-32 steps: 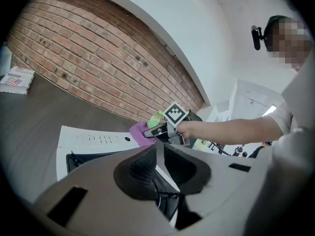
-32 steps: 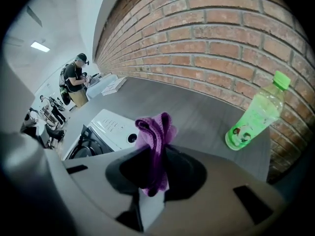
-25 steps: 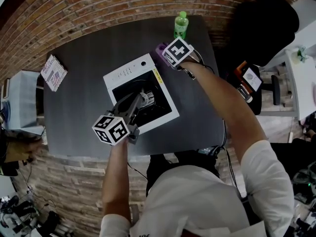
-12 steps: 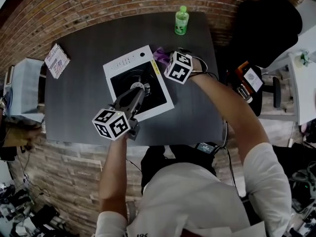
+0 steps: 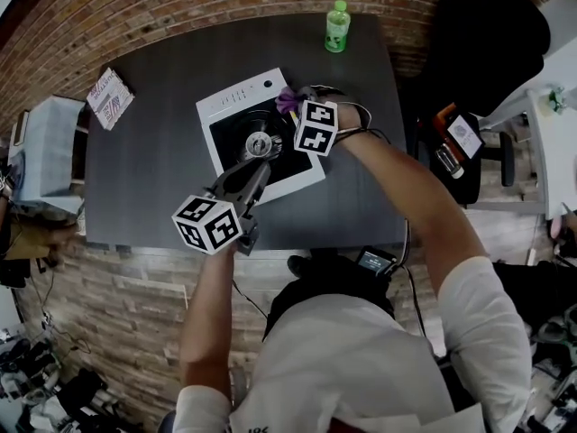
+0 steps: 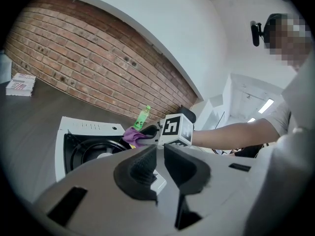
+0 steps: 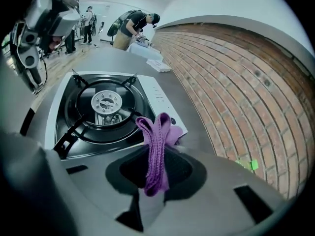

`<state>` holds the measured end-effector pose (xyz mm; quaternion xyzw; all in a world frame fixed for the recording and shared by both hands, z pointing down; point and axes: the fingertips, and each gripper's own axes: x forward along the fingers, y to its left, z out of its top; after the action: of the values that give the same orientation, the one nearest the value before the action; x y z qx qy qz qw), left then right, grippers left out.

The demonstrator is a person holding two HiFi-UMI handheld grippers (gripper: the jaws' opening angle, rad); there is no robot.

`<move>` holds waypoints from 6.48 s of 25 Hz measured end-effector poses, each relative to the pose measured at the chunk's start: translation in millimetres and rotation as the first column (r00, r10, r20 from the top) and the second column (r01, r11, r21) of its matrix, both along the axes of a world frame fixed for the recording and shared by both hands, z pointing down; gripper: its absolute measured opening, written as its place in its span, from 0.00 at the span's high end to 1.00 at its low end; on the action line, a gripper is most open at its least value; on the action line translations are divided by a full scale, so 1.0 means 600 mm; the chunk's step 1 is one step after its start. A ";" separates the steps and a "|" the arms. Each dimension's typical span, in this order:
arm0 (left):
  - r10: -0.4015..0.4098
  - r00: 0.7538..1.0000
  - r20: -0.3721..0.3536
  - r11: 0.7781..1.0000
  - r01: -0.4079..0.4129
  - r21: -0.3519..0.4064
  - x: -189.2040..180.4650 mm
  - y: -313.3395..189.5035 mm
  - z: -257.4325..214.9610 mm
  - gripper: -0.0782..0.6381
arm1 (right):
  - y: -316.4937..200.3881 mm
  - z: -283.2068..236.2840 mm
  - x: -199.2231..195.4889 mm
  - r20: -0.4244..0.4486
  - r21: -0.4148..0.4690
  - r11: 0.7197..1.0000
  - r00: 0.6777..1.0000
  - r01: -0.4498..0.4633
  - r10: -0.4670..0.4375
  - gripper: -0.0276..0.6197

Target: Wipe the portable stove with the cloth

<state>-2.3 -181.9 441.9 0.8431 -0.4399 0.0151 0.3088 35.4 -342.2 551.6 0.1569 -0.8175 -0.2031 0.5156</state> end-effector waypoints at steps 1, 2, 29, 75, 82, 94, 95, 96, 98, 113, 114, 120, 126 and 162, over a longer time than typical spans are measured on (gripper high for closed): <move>-0.001 1.000 -0.001 1.000 0.001 -0.005 -0.002 0.010 0.004 0.81 | 0.008 0.006 -0.004 -0.014 0.001 1.000 1.000 0.004 -0.004 0.82; -0.002 1.000 -0.003 1.000 0.002 -0.010 -0.004 0.019 0.007 0.81 | 0.016 0.011 -0.007 -0.027 0.000 1.000 1.000 0.010 -0.010 0.82; 0.042 0.998 -0.051 0.999 -0.042 0.001 0.010 0.121 0.009 0.81 | 0.164 0.038 0.026 -0.216 -0.144 0.973 0.954 0.178 -0.206 0.82; -0.080 0.991 0.104 0.985 0.095 -0.147 0.152 0.045 0.070 0.76 | 0.094 0.009 0.143 0.318 -0.305 0.946 0.948 0.107 -0.005 0.83; -0.121 0.986 0.116 0.975 0.140 -0.172 0.152 0.043 0.077 0.75 | 0.036 0.013 0.100 0.419 -0.289 0.952 0.907 0.097 0.035 0.82; -0.153 0.980 0.127 0.964 0.176 -0.201 0.156 0.056 0.089 0.75 | 0.045 0.069 0.058 0.486 -0.413 0.902 0.868 0.125 0.102 0.82; -0.155 0.980 0.125 0.963 0.178 -0.203 0.157 0.057 0.091 0.75 | 0.046 0.071 0.059 0.487 -0.416 0.900 0.868 0.129 0.101 0.82; -0.156 0.980 0.124 0.962 0.179 -0.206 0.158 0.058 0.093 0.75 | 0.047 0.074 0.061 0.485 -0.417 0.899 0.869 0.133 0.097 0.82; -0.156 0.981 0.119 0.961 0.179 -0.213 0.160 0.058 0.098 0.75 | 0.052 0.080 0.061 0.484 -0.422 0.895 0.870 0.146 0.087 0.82; -0.172 0.979 0.105 0.955 0.192 -0.225 0.163 0.074 0.105 0.75 | 0.113 0.094 0.084 0.454 -0.439 0.867 0.891 0.236 -0.013 0.83; -0.174 0.979 0.104 0.955 0.193 -0.224 0.163 0.076 0.105 0.75 | 0.117 0.094 0.086 0.450 -0.438 0.866 0.893 0.240 -0.020 0.83; -0.173 0.981 0.091 0.959 0.189 -0.209 0.159 0.086 0.102 0.75 | 0.144 0.095 0.097 0.433 -0.440 0.861 0.900 0.255 -0.045 0.82; -0.147 0.986 0.075 0.968 0.159 -0.195 0.155 0.098 0.105 0.75 | 0.169 0.099 0.110 0.404 -0.437 0.864 0.913 0.249 -0.059 0.82; 0.002 1.000 -0.006 0.984 -0.003 -0.178 0.134 0.151 0.107 0.75 | 0.334 0.104 0.195 0.273 -0.483 0.855 0.960 0.189 -0.058 0.82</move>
<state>77.8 -91.4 506.2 0.8127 -0.4348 0.0522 0.3844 152.4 -142.0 614.0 -0.0125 -0.9085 0.0063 0.4177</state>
